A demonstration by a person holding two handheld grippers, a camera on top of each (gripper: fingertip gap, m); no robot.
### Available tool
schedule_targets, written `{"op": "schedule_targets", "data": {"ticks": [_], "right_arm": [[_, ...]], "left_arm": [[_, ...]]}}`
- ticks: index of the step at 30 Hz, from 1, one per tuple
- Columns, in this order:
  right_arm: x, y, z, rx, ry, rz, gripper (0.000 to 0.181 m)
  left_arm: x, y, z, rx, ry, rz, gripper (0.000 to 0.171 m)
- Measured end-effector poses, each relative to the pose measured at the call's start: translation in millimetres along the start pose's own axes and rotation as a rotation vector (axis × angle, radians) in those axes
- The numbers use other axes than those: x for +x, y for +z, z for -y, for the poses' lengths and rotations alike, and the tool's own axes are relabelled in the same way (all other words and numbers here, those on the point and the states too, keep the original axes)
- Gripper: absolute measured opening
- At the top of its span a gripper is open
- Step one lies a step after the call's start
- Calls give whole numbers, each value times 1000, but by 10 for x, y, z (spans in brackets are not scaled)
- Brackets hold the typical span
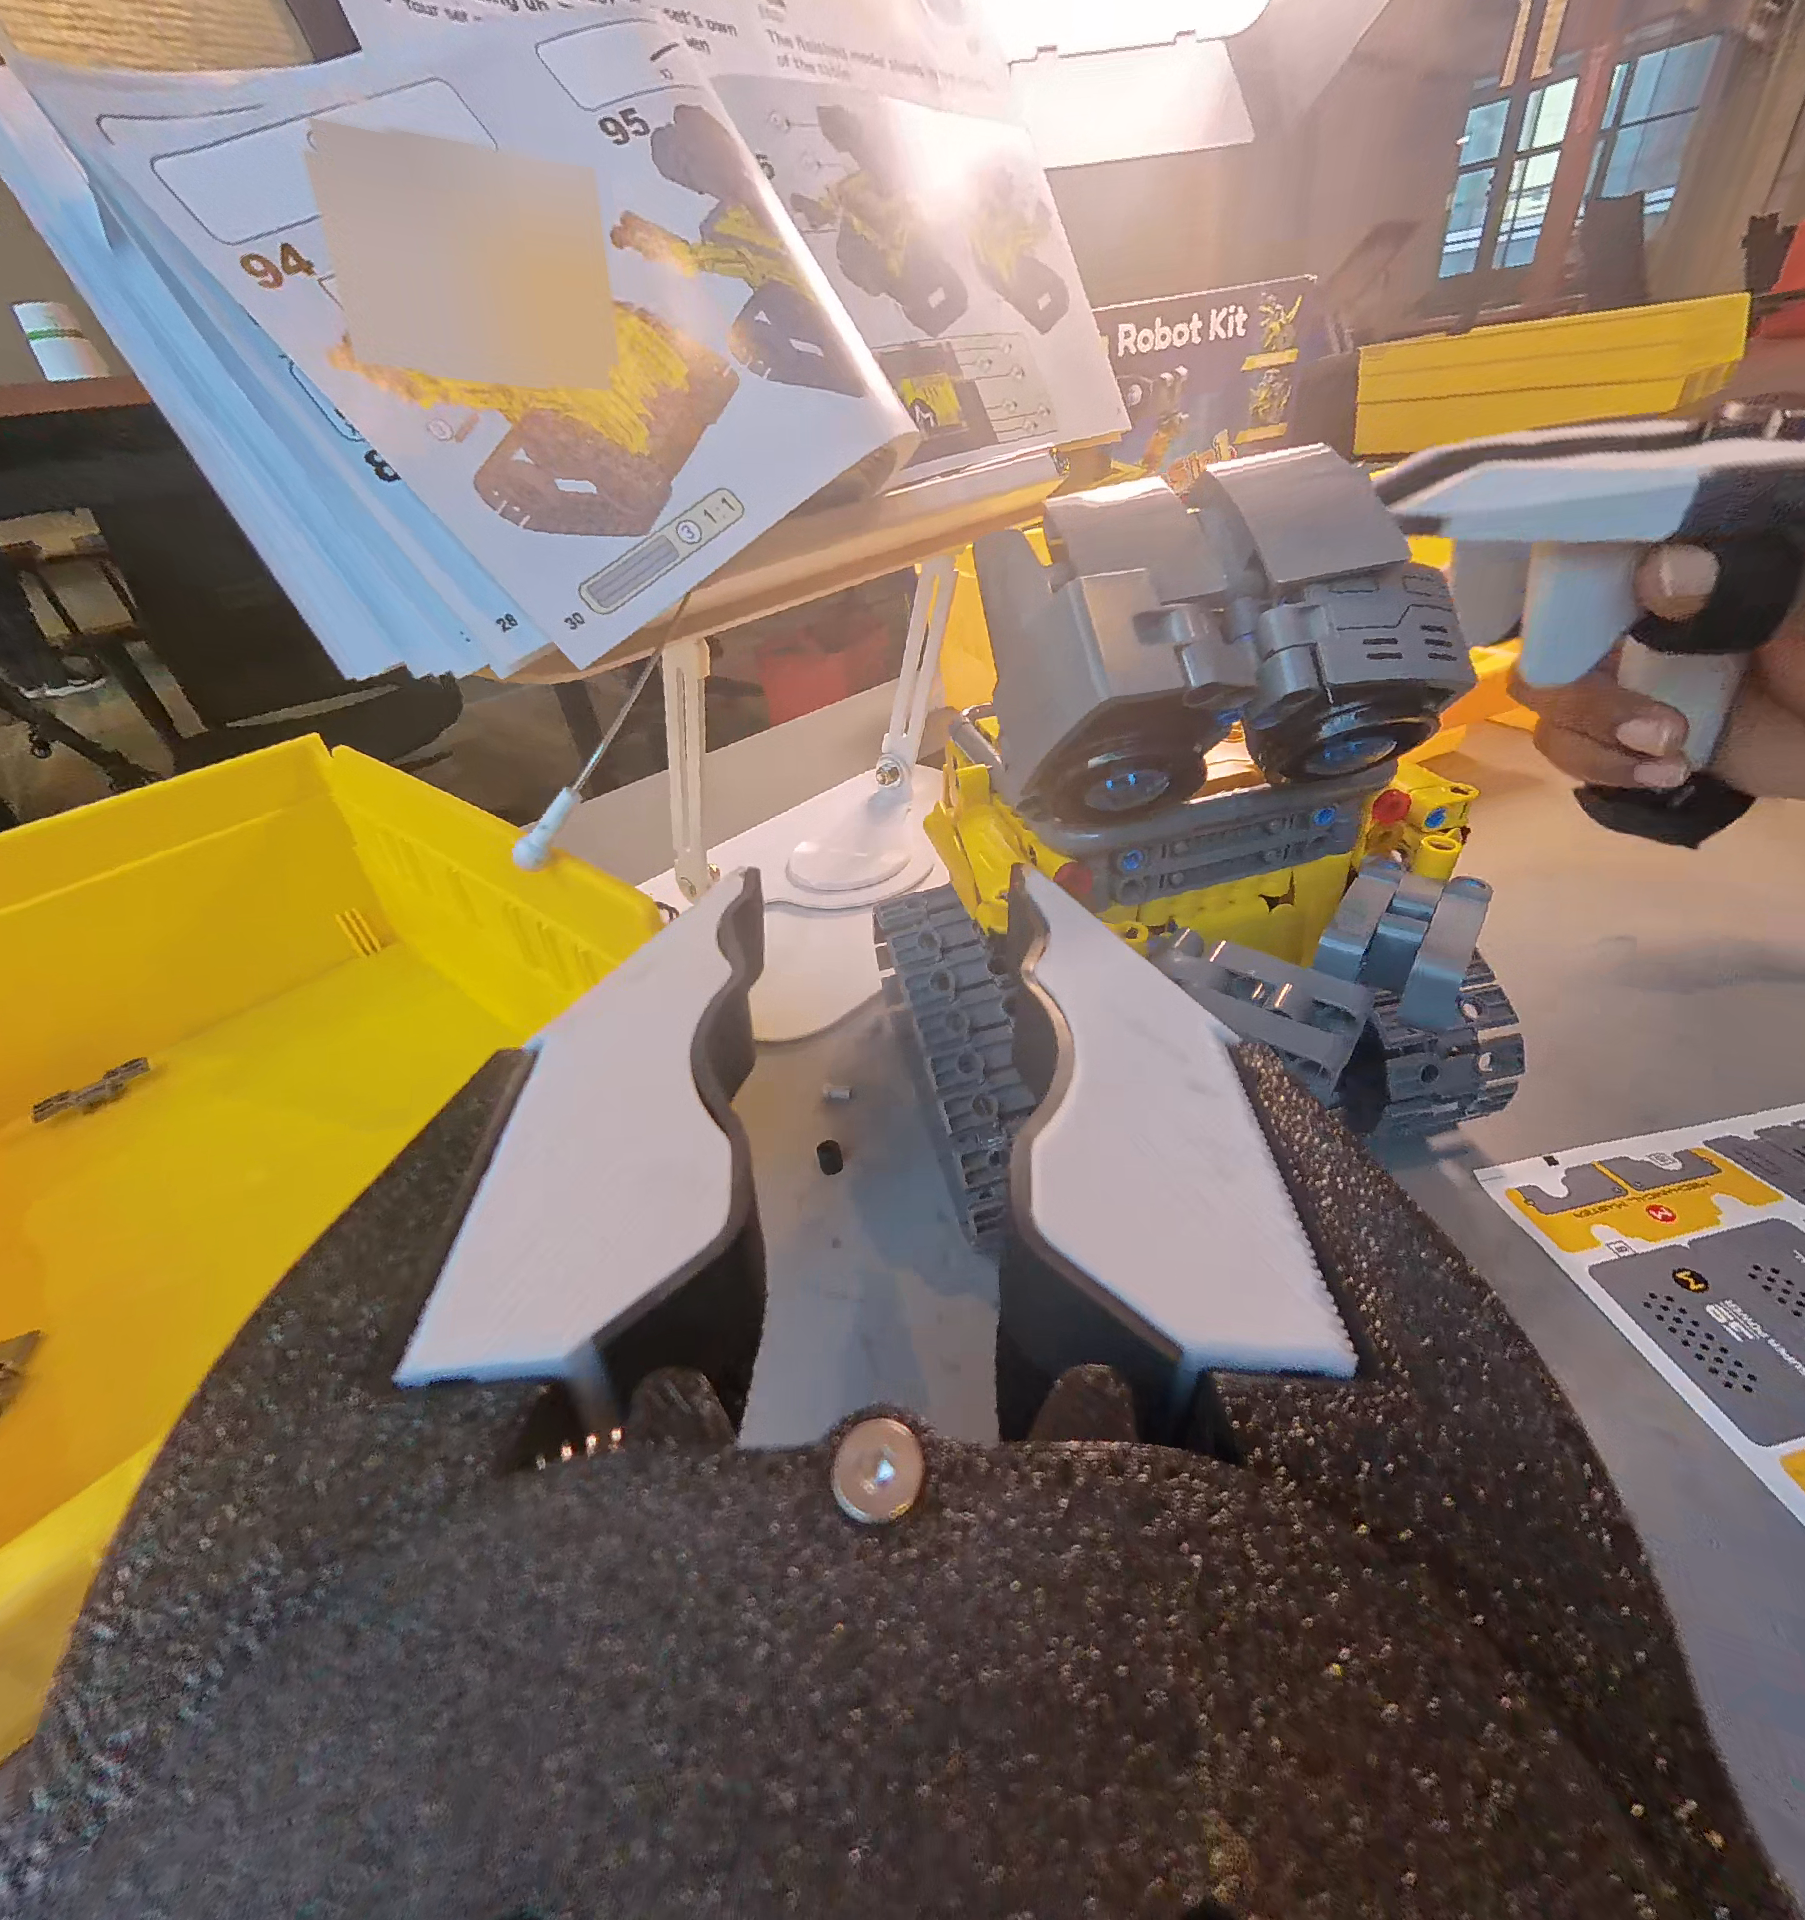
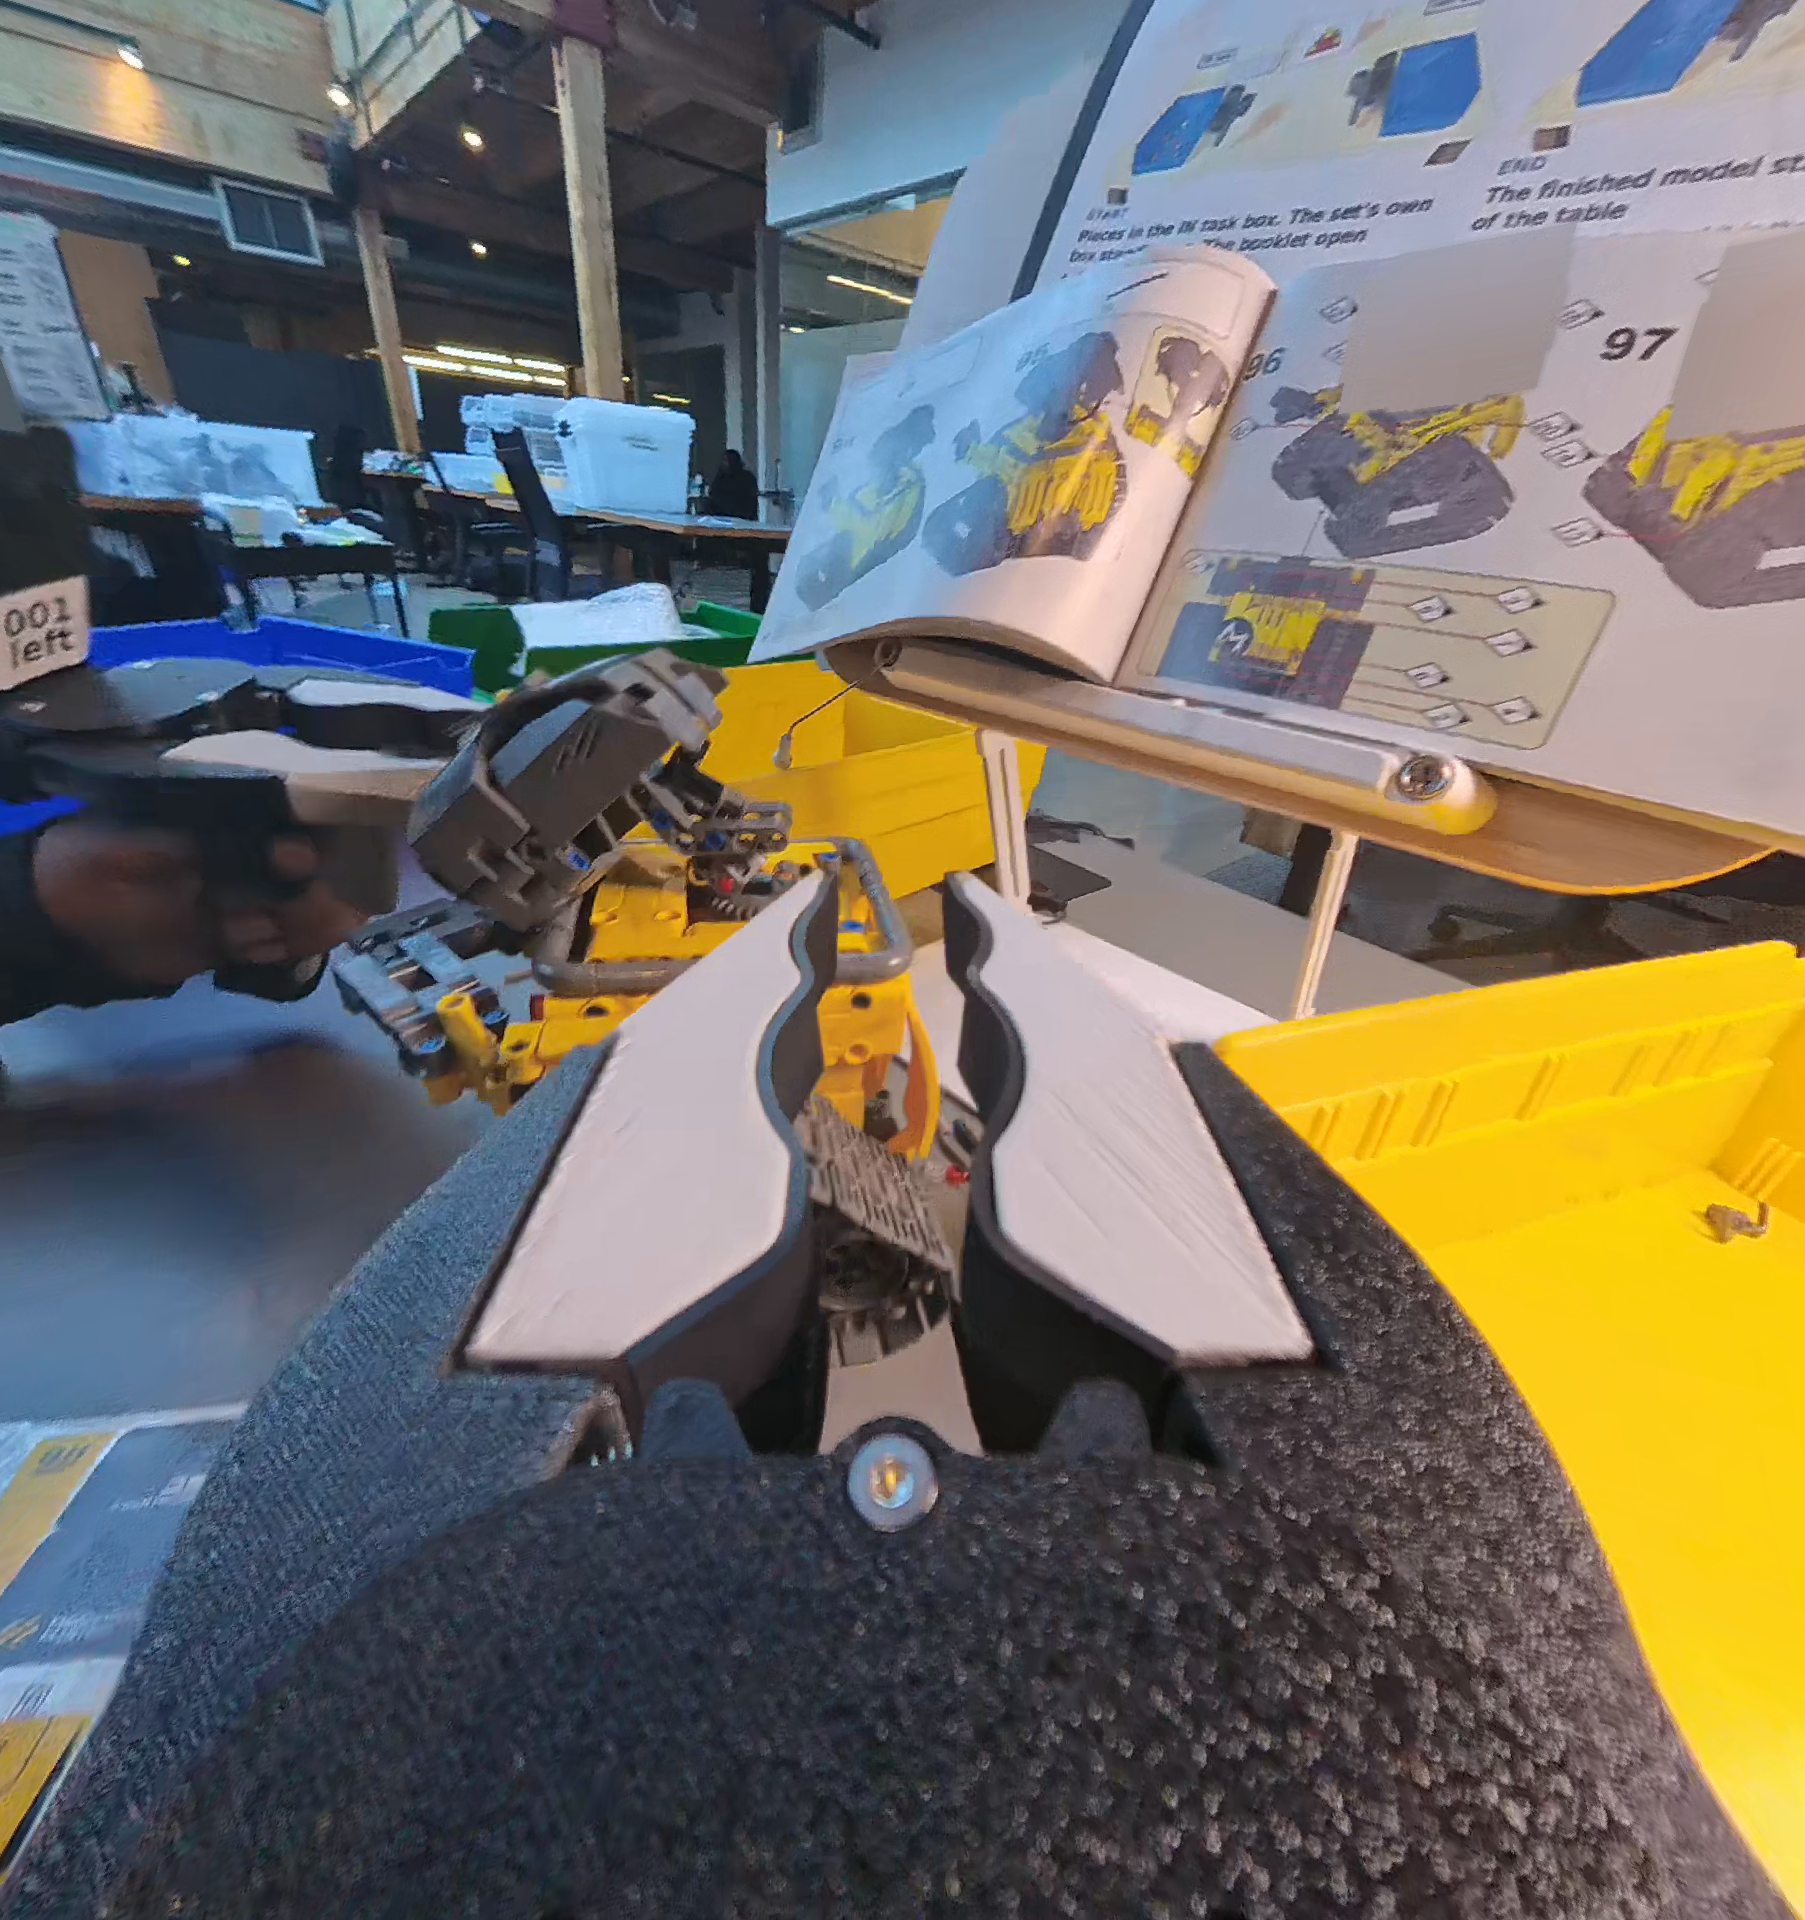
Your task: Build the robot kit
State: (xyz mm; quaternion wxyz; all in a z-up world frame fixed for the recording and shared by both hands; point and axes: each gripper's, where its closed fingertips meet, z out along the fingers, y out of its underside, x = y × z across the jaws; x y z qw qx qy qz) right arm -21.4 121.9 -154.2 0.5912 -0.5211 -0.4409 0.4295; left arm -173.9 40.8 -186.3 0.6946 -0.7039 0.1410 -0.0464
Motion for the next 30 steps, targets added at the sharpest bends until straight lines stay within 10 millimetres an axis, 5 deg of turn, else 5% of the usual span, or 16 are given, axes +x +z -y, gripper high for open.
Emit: {"op": "schedule_targets", "data": {"ticks": [11, 20, 30], "right_arm": [[631, 651, 776, 68, -163, -176, 7], [1126, 1288, 812, -13, -227, -274, 1], [1291, 1430, 867, -28, -221, -294, 1]], "left_arm": [[66, 12, -24, -14, 46, -6, 43], [73, 40, -129, -48, 63, 0, 41], [67, 54, -177, -63, 52, -5, 41]]}}
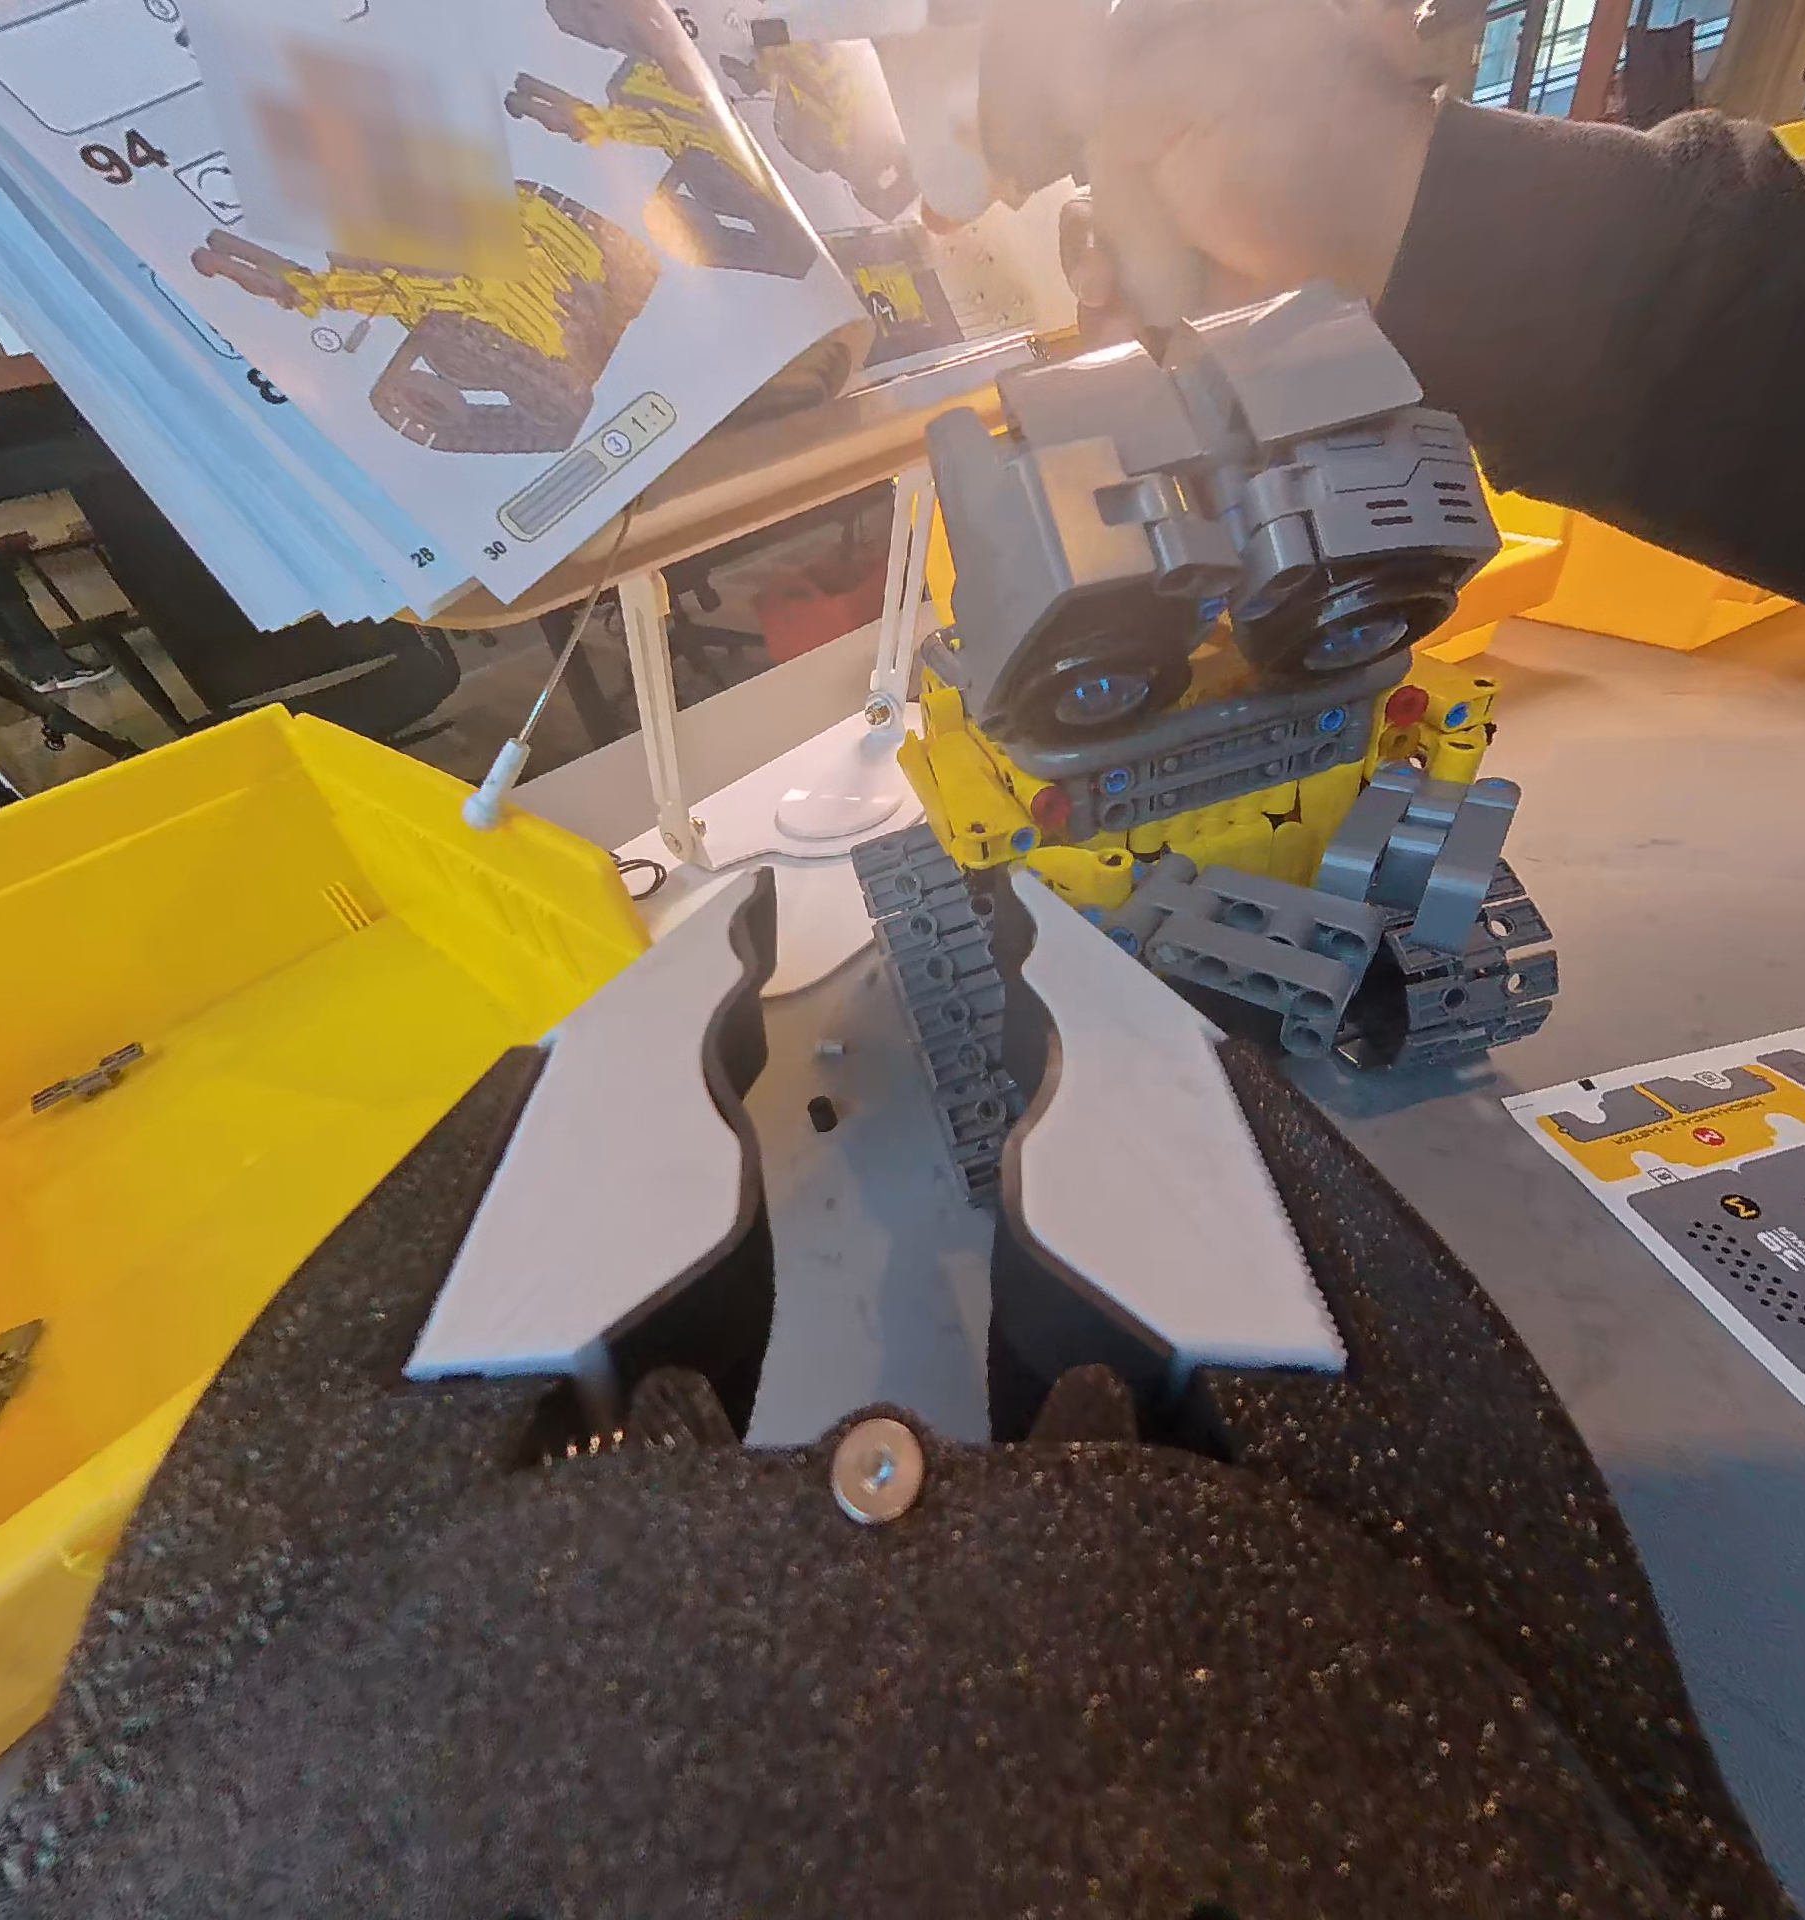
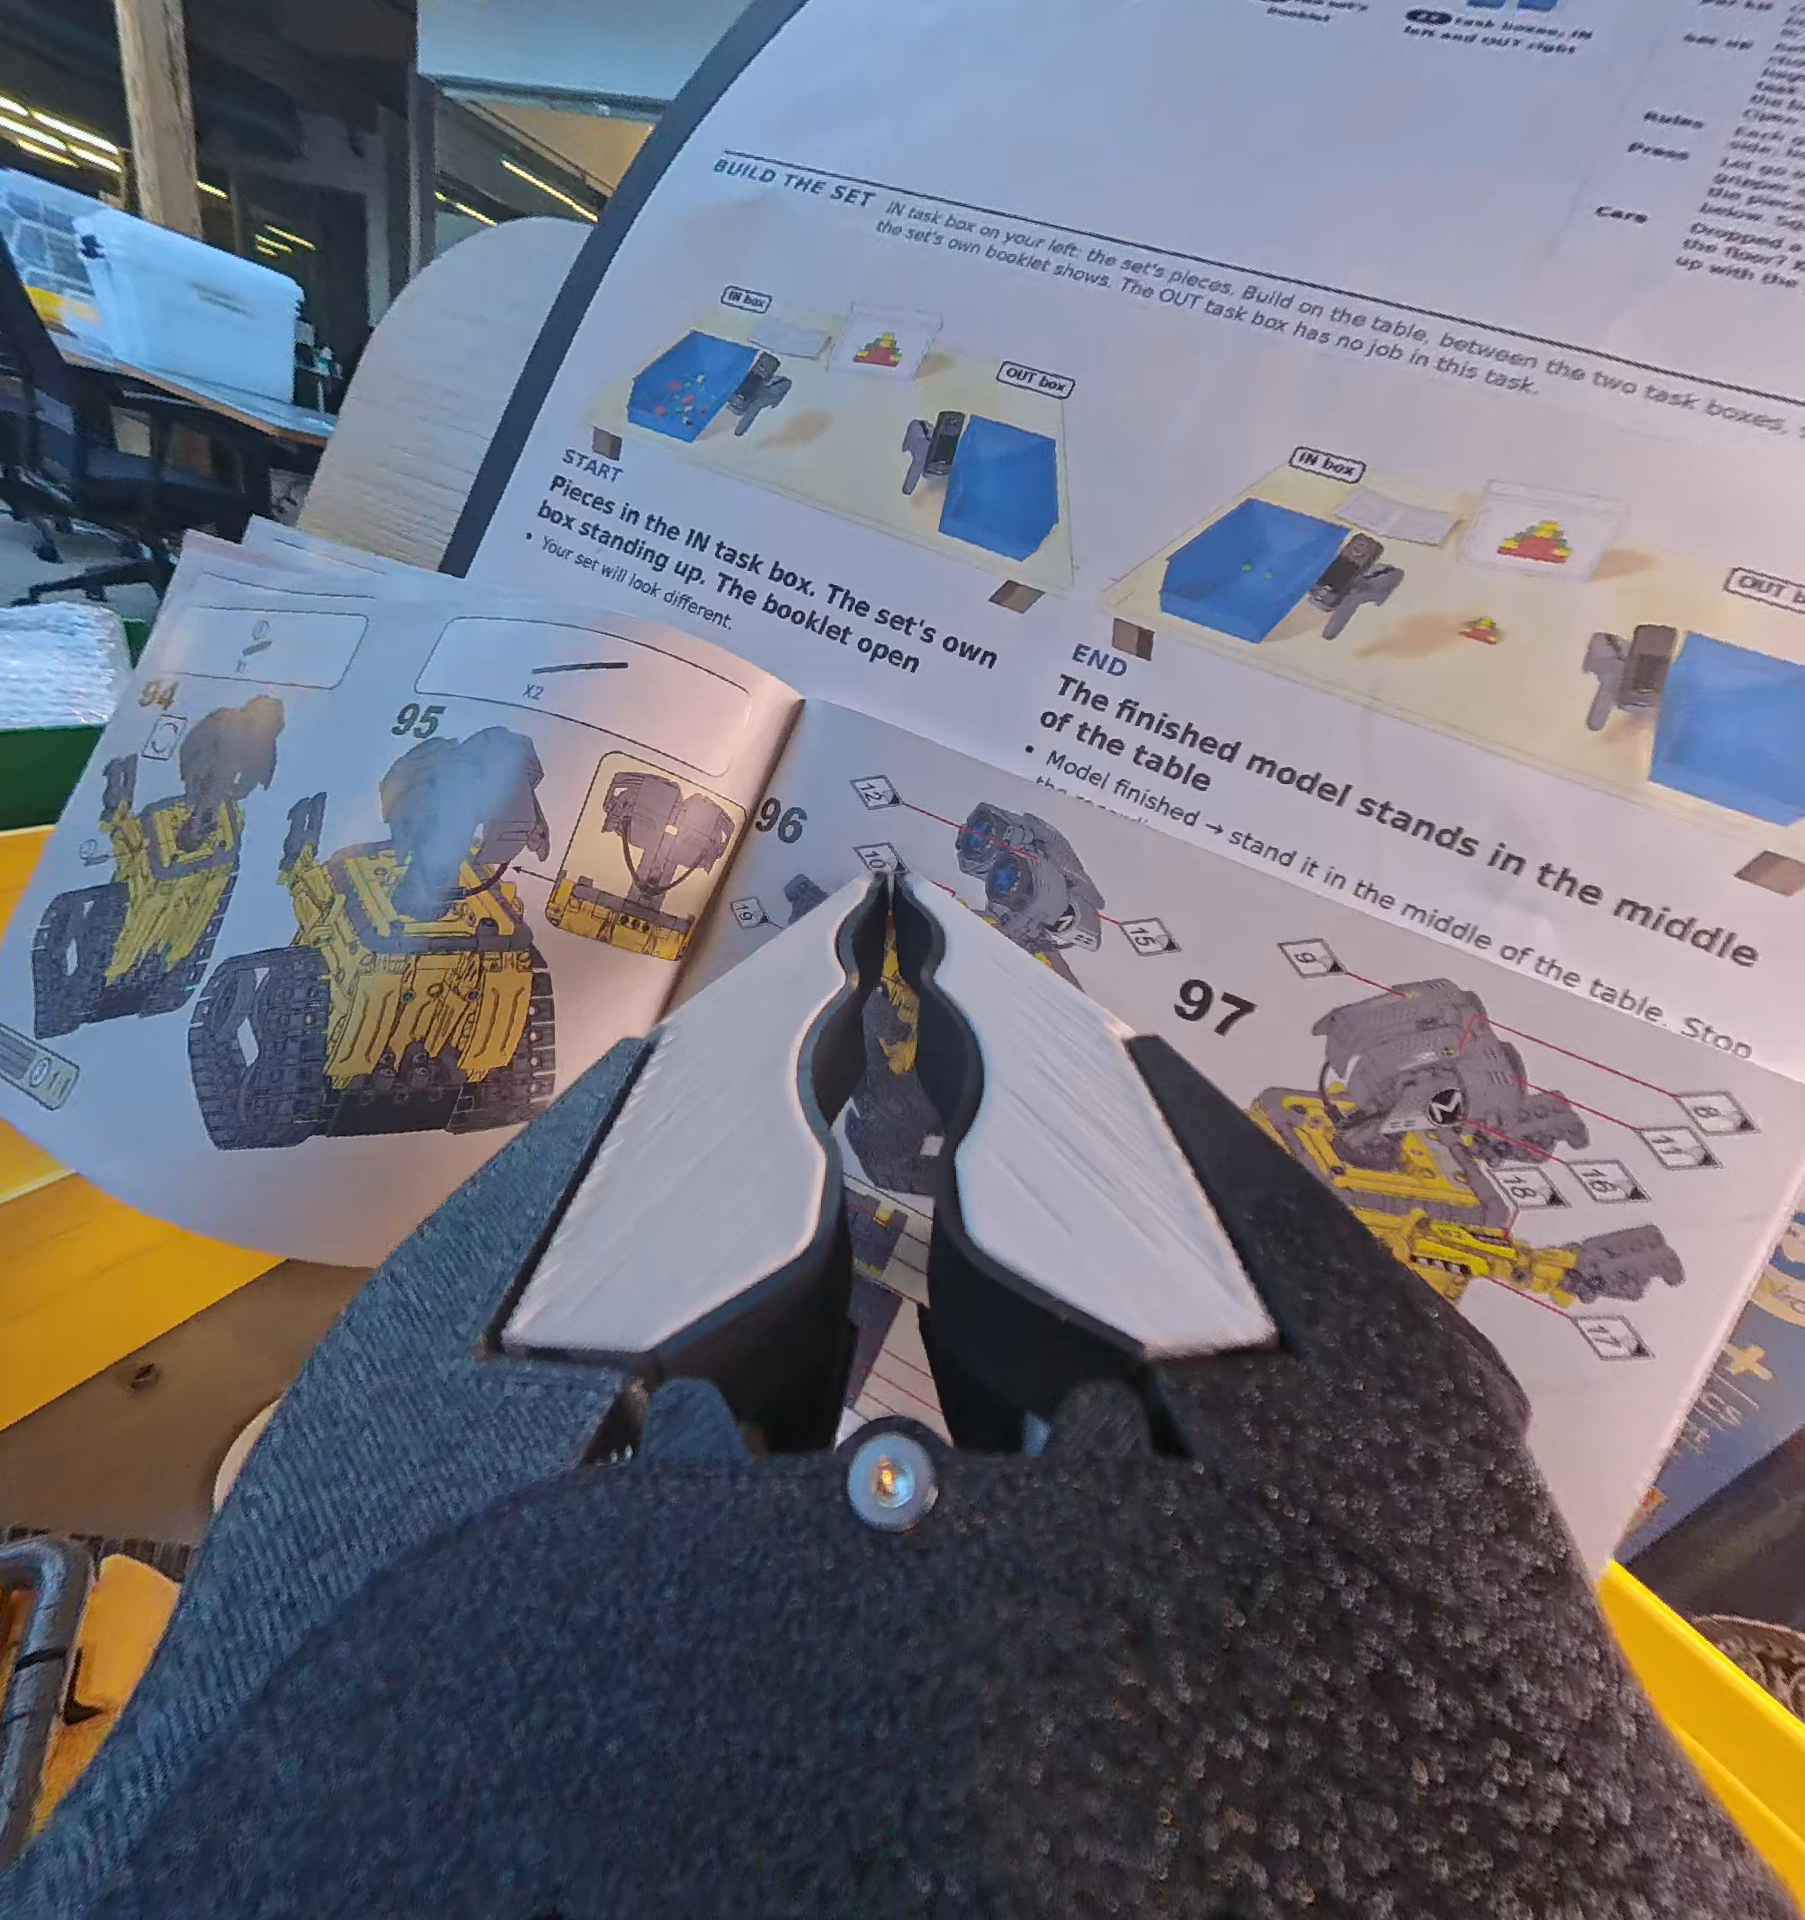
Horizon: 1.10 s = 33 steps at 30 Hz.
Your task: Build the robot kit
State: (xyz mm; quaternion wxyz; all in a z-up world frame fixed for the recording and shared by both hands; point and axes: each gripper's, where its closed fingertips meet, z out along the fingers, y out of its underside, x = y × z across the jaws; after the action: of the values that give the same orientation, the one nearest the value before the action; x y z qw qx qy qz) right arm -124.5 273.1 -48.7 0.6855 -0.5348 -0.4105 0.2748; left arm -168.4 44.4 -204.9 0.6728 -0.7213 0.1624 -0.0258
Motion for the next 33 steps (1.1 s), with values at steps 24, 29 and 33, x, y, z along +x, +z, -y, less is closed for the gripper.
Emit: {"op": "schedule_targets", "data": {"ticks": [24, 29, 33], "right_arm": [[56, -123, -152, -12, 31, -17, 2], [44, -130, -165, -11, 35, -15, 3], [44, -146, -174, -10, 37, -16, 5]], "left_arm": [[44, 15, -16, -8, 16, -9, 39], [50, 14, -18, -9, 18, -11, 39], [57, 17, -23, -11, 20, -14, 39]]}}
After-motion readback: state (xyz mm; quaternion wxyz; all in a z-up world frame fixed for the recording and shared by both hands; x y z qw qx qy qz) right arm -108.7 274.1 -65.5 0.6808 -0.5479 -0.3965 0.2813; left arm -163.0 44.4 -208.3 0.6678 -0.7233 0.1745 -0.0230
